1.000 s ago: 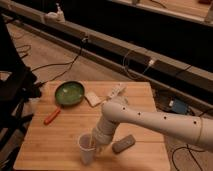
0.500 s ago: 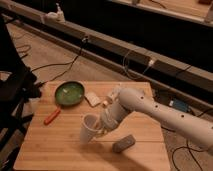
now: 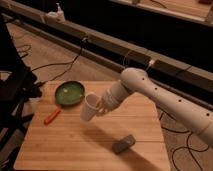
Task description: Place the ceramic cup in the ceramic bowl
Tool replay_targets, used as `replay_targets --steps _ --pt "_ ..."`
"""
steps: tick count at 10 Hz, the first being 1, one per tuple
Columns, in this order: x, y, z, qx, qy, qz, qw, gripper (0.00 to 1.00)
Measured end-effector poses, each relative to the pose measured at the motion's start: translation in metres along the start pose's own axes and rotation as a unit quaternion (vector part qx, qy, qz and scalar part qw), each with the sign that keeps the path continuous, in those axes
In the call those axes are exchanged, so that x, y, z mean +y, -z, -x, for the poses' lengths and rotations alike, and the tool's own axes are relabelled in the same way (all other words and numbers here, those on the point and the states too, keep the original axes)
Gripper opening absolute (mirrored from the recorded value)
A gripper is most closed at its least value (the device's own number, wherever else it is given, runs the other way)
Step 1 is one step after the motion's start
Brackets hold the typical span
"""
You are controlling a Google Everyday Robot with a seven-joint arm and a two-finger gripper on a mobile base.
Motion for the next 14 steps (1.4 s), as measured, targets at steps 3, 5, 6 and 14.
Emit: replay_targets --steps 3,5,6,14 --pt "-0.001 0.000 -0.001 0.000 0.001 0.000 1.0000 0.20" --pt "-0.001 0.000 -0.001 0.000 0.001 0.000 1.0000 0.20" --pt "-0.002 0.000 -0.002 0.001 0.001 0.001 1.0000 0.20" --pt "-0.124 -0.034 -0.041 0.031 0.040 0.005 0.9987 0.20"
